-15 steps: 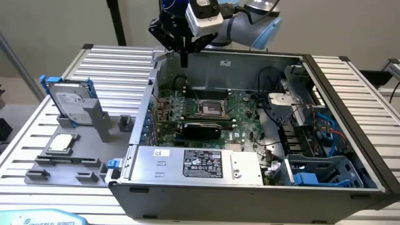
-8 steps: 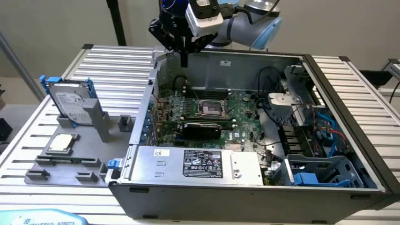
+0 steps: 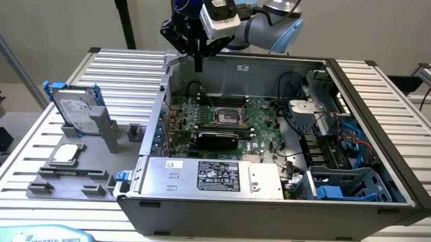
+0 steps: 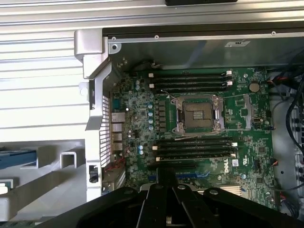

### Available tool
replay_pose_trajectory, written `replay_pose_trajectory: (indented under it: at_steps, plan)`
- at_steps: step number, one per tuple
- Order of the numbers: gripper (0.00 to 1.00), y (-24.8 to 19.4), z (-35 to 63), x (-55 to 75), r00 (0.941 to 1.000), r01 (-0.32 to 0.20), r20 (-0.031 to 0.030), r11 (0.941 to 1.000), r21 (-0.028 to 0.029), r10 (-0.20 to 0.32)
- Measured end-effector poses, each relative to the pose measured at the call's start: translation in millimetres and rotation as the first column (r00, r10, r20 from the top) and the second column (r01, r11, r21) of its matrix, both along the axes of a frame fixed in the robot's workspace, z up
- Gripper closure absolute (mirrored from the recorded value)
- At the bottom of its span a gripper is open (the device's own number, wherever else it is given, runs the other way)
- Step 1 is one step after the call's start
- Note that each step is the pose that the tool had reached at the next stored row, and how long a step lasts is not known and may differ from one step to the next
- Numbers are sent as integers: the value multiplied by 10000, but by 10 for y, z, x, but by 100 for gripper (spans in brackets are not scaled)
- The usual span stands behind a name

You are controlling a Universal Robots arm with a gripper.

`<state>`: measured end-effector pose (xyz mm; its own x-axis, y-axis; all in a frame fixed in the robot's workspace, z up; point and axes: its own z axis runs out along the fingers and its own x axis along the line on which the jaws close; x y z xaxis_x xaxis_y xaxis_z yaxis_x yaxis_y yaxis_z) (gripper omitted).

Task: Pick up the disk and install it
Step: 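Reach for the disk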

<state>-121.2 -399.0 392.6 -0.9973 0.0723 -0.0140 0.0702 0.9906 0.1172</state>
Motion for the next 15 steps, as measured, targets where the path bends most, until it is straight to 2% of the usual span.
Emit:
replay_pose_trajectory:
  at_steps: [15]
  plan:
    - [89, 0, 0, 0, 10000, 0, 0, 10000, 78, 0]
